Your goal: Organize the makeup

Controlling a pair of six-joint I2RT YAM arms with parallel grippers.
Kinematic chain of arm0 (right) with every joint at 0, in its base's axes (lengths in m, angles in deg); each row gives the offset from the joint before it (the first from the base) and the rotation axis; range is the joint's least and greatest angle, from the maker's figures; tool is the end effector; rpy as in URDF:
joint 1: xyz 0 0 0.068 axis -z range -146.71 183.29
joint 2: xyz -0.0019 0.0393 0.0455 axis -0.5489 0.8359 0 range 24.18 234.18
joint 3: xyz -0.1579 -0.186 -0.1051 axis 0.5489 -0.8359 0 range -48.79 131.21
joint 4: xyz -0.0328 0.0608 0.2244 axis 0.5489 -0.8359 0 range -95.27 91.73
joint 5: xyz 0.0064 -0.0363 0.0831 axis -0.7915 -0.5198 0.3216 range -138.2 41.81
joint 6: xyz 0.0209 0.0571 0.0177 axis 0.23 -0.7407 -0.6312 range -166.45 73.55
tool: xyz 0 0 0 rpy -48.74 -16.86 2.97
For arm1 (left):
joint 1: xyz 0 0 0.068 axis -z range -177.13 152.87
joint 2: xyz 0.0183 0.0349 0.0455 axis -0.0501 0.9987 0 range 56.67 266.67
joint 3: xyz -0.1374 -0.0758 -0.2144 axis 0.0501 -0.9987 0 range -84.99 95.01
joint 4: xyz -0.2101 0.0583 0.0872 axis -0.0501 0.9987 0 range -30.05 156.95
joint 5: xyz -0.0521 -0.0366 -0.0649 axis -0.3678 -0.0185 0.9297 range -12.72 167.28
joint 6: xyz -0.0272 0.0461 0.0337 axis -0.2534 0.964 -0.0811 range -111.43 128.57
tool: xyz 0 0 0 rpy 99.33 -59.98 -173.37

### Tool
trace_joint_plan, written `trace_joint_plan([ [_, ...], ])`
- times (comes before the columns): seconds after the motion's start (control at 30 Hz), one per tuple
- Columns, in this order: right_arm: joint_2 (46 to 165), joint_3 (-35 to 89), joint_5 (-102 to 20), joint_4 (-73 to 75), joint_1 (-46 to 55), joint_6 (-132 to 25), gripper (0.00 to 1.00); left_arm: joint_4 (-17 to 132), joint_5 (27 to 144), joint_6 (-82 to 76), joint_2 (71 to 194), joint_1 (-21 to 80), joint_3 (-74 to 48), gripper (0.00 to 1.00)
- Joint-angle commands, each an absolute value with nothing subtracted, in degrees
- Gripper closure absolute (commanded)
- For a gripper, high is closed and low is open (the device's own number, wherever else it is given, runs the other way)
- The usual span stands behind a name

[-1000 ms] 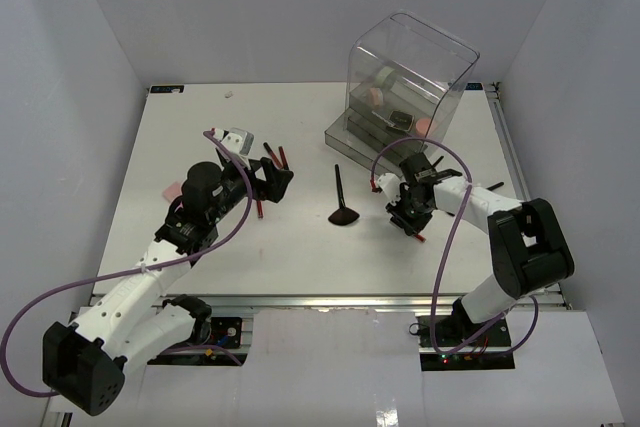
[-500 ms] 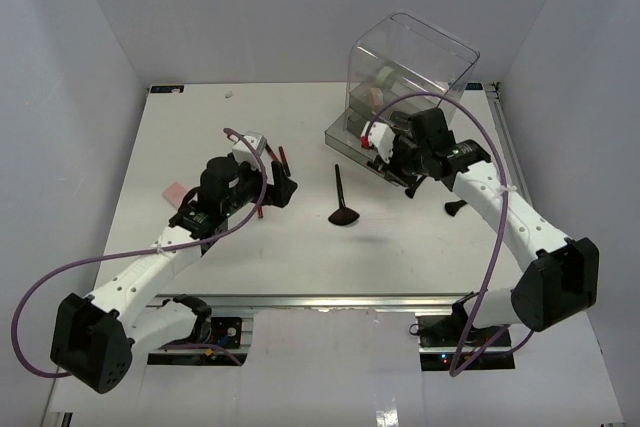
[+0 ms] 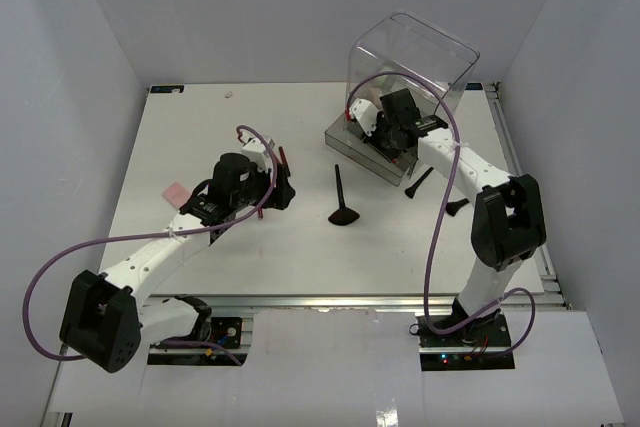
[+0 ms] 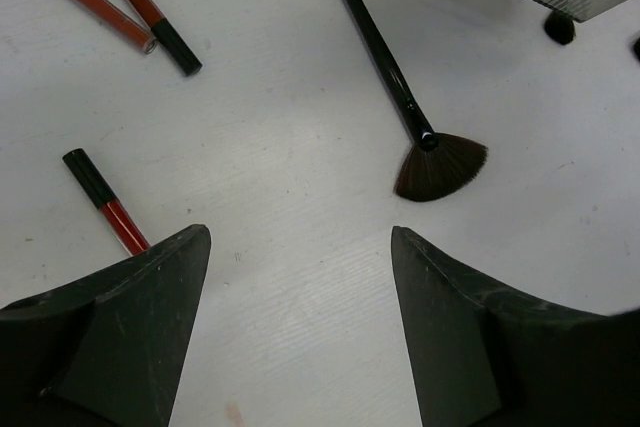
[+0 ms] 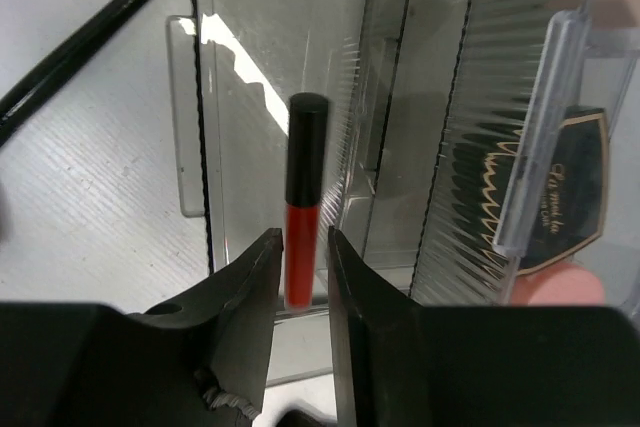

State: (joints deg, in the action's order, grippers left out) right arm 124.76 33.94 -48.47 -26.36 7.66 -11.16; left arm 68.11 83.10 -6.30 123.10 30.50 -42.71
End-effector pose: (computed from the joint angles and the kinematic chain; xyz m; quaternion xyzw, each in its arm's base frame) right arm 0.3397 0.1628 0.2684 -0.4692 0.7995 -0.0338 0.3736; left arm 0.2128 -0.1170 0.2495 0.1216 0.8666 -0.2161 0.4330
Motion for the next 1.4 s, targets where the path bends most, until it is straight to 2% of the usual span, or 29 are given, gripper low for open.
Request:
trace_joint_plan([
  [0.0, 124.3, 36.0, -51.1, -24.1, 7.6, -12.1, 0.59, 70.6, 82.3, -7.0, 125.2, 29.4, -39.7, 0.21],
  [0.2, 119.7, 33.8, -48.7, -24.1, 7.7, -12.9, 0.50, 73.2, 81.7, -9.2, 128.9, 27.8, -38.8, 0.21],
  [0.3, 113.7, 30.1, -37.1, -25.4, 8.1, -13.9, 0.42, 74.7, 79.9, -10.4, 129.9, 26.9, -38.6, 0.21],
  [0.4, 106.6, 24.7, -20.3, -27.7, 9.6, -13.5, 0.40, 75.9, 76.8, -11.7, 131.0, 26.2, -38.4, 0.22],
  [0.5, 100.8, 17.9, -13.5, -25.9, 9.9, -13.7, 0.39, 77.1, 74.8, -12.9, 134.6, 25.5, -37.4, 0.28],
  [0.67, 95.4, 11.8, -12.2, -23.4, 13.2, -13.6, 0.38, 80.2, 72.1, -14.3, 144.4, 23.5, -31.9, 0.40],
  [0.93, 91.2, 9.6, -9.2, -23.1, 15.3, -13.7, 0.37, 83.1, 67.3, -14.7, 155.5, 21.7, -25.2, 0.42],
  [1.0, 90.7, 9.0, -9.0, -23.1, 15.5, -13.7, 0.37, 83.3, 67.7, -14.5, 156.8, 21.6, -24.7, 0.46],
  [1.1, 90.0, 8.5, -8.7, -23.0, 15.9, -13.7, 0.37, 83.7, 68.6, -14.0, 158.6, 21.6, -24.4, 0.59],
  [1.23, 89.2, 8.1, -8.0, -22.9, 16.9, -13.7, 0.37, 84.0, 67.5, -12.3, 158.5, 21.7, -24.7, 0.71],
  [1.37, 89.0, 8.1, -7.7, -22.9, 17.7, -13.8, 0.37, 84.1, 67.4, -11.0, 156.6, 21.8, -25.0, 0.80],
])
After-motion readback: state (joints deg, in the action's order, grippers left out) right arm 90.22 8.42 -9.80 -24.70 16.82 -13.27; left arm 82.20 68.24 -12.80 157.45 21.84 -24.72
